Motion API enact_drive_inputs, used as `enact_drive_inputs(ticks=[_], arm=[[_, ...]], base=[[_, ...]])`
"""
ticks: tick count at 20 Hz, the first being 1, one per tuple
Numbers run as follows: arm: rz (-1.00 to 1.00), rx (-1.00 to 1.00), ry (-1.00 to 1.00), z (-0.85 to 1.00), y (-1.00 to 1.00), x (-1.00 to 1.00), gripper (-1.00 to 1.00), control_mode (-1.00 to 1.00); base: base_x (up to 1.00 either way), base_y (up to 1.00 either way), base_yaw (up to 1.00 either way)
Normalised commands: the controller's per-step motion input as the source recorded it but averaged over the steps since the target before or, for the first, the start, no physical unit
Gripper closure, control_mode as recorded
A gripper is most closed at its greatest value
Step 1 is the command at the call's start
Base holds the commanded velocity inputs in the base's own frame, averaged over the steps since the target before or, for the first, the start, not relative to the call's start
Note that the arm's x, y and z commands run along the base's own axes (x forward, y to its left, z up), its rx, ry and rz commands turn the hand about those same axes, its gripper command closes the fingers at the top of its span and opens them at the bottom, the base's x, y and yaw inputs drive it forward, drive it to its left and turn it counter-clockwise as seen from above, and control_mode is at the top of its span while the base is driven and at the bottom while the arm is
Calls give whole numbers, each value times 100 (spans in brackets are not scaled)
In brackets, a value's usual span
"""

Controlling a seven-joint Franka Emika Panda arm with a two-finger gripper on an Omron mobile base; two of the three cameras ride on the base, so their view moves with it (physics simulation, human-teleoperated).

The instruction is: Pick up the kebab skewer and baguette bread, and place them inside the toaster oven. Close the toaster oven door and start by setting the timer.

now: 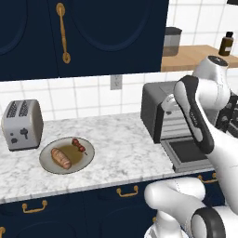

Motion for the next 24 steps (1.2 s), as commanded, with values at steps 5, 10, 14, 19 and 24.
enact_drive_inputs(ticks=[5,10,14,19,24], arm=[[50,5,-56,-56,-82,5,-100,-100],[34,7,-52,-35,-40,31,-100,-100],[5,5,-22,-17,-7,56,-100,-100],[-18,11,0,-8,-6,56,-100,-100],[-16,10,0,-23,-35,32,-100,-100]], base=[[0,0,0],[0,0,0],[0,0,0],[0,0,0],[0,0,0]])
